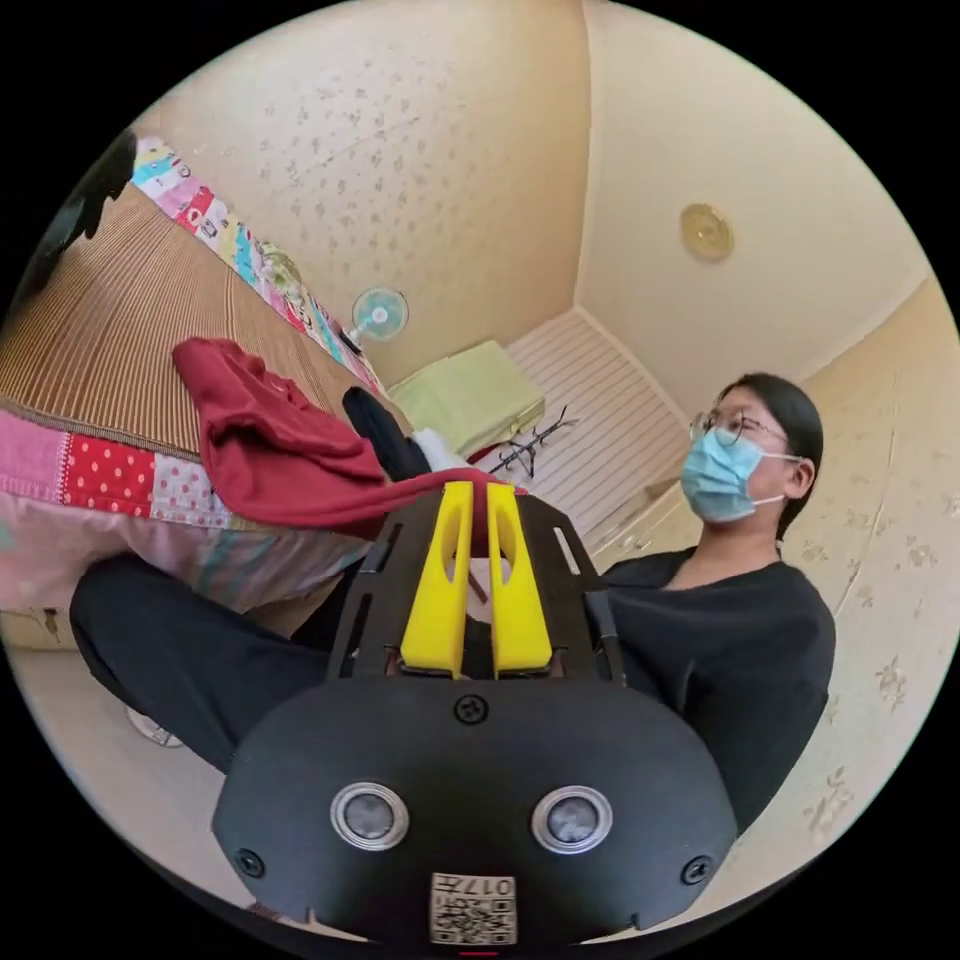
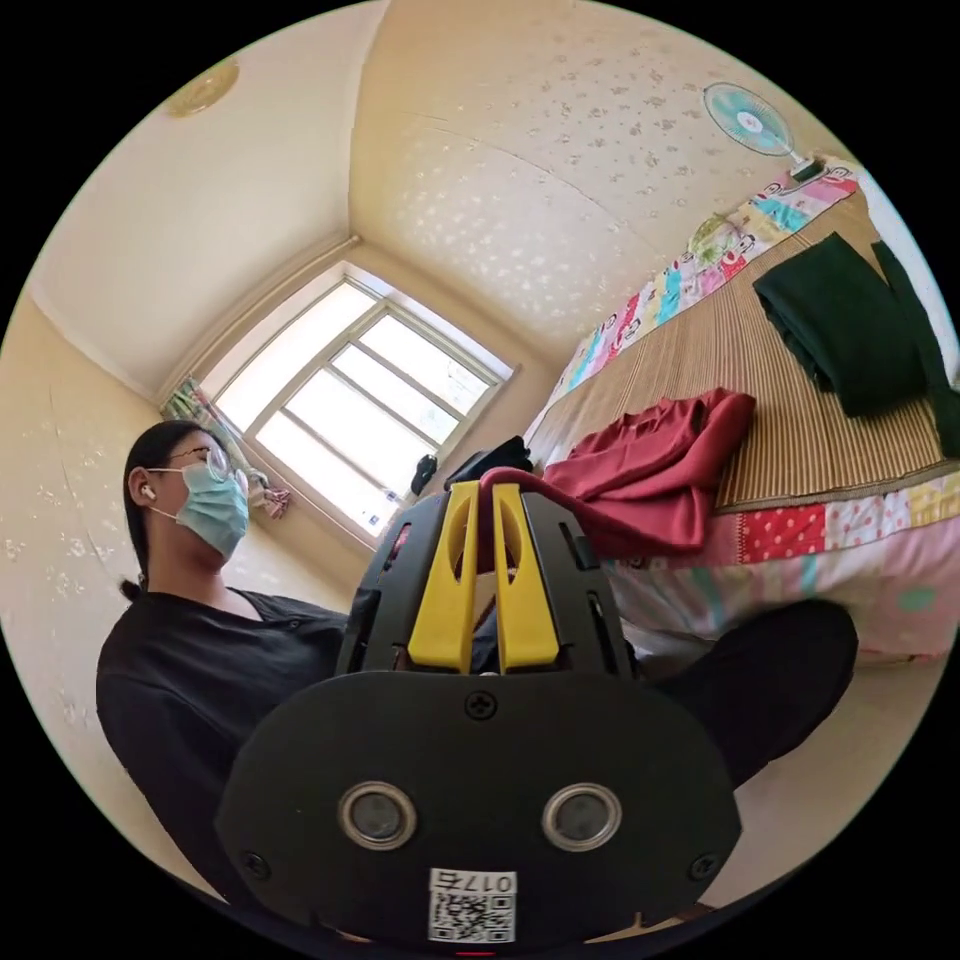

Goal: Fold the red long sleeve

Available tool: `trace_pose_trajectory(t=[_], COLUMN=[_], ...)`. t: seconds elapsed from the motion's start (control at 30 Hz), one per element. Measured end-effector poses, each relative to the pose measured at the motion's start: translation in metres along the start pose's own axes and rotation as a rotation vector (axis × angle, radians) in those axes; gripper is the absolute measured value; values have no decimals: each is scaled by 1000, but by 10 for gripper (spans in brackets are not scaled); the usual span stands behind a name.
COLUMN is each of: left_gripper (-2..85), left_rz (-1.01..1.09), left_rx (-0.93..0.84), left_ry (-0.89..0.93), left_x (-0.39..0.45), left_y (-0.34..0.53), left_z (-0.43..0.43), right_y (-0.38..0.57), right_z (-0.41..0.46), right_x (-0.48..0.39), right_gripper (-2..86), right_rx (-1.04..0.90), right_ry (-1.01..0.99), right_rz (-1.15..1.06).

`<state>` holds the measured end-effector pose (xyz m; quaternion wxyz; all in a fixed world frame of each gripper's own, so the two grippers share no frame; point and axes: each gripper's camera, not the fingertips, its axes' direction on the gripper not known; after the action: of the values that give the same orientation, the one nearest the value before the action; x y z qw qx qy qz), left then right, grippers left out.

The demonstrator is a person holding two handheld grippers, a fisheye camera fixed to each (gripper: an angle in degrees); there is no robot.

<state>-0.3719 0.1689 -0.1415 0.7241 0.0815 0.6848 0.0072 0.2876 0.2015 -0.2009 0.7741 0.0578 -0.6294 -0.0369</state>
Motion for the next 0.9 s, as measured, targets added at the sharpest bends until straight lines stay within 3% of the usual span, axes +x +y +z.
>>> trace_pose_trajectory(t=[0.17,0.33,0.57,0.73,0.9], left_gripper=[27,88,132,181,167], left_rz=[-42,-87,-90,-267,-427], left_rx=[68,147,107,87,91], left_ry=[-180,-728,-862,-770,-660], left_x=[-48,-85,-83,-116,-151], left_y=[-98,-173,-77,-7,6], left_z=[35,79,79,83,104], right_y=[-101,-165,-68,-13,3], right_z=[65,145,174,182,204], right_x=[44,97,53,62,95], right_gripper=[36,77,108,99,78], right_rx=[-11,-56,2,20,-70], right_ry=[256,490,682,613,674], right_rz=[11,96,-97,-64,32])
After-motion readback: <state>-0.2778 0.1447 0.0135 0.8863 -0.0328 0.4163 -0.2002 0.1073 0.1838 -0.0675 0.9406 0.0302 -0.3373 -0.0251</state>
